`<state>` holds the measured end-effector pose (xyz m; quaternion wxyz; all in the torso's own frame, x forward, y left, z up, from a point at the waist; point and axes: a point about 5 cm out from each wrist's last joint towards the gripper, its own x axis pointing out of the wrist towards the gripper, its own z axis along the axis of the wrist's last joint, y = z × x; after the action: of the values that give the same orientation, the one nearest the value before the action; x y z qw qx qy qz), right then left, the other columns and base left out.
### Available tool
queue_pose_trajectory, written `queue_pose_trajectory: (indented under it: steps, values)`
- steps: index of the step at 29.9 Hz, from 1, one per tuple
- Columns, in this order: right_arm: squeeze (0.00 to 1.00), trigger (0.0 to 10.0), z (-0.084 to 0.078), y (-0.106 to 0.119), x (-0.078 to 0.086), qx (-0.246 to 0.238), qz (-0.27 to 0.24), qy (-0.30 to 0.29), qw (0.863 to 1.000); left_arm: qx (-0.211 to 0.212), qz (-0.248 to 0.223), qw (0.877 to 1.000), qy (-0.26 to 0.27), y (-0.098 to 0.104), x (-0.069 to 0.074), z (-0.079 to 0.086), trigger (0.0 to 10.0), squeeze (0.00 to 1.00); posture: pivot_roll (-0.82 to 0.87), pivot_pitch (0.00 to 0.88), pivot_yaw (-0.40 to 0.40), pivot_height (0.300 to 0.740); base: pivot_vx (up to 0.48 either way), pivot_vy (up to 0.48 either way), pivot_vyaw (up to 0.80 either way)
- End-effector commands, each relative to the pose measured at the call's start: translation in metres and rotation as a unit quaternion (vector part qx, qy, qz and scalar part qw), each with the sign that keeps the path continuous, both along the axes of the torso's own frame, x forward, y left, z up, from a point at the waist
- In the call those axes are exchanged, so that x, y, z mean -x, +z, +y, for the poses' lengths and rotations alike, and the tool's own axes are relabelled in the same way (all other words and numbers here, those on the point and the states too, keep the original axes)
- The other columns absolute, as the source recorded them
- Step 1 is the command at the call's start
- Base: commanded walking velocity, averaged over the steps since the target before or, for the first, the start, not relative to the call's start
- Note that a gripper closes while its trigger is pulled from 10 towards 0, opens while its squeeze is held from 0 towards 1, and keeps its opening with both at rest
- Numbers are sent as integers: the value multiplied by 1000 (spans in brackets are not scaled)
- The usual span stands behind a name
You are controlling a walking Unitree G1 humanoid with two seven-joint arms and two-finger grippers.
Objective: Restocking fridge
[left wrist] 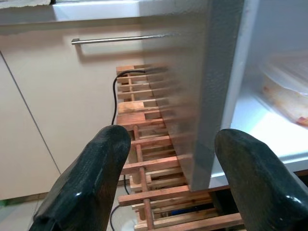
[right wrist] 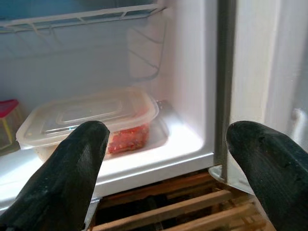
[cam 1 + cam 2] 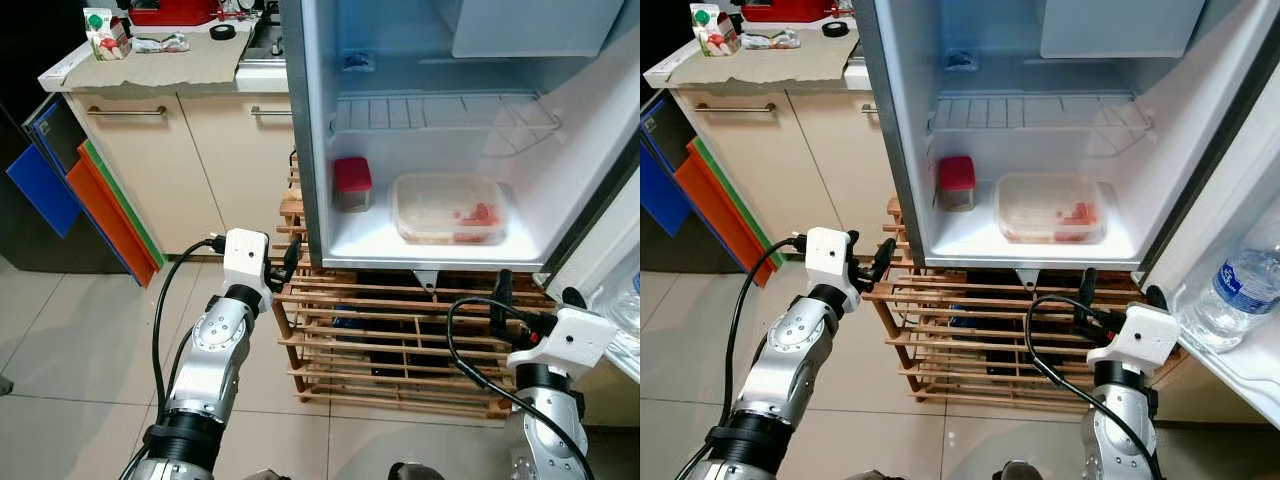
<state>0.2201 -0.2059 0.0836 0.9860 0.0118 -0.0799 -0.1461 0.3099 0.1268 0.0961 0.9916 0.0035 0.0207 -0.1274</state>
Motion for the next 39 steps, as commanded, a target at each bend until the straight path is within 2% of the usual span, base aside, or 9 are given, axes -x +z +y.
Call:
queue_pose_trajectory:
  steps: [1,8,17,27,32,34,36,38,39]
  values:
    - [0,10000,-1,-4,-1,1,9,2,1000,-3,-12,1000,-2,6,-3,1,10000,0,-97,35,80,740,-334,-337,0]
    - [0,10000,2,-2,-4,9,7,15,1000,-5,-17,1000,-7,8,-6,-1,10000,0,-101,29,76,740,-327,-338,0]
    - [0,10000,-2,-5,4,23,19,23,999,-16,-5,1000,-14,2,-6,3,10000,0,-107,31,74,740,-194,-218,0]
    - [0,10000,-4,-15,19,31,44,29,998,-20,-5,998,-58,-8,10,10,10000,0,-110,31,75,740,0,0,0]
    - [0,10000,5,-20,21,28,58,69,996,-9,-11,997,-71,-6,10,7,10000,0,-106,28,75,740,0,0,0]
    - [0,10000,8,-27,24,28,79,86,993,-15,-11,997,-73,-6,9,7,10000,0,-108,28,75,740,0,0,0]
    - [0,10000,-4,-53,38,46,145,75,985,-34,7,996,-78,-13,5,5,10000,0,-118,26,81,740,0,0,0]
    - [0,10000,-4,-53,38,46,145,75,985,-34,7,996,-78,-13,5,5,10000,0,-118,26,81,740,0,0,0]
    - [0,10000,-15,-72,48,55,199,59,977,-43,22,996,-81,-19,2,3,10000,0,-123,26,84,740,0,0,0]
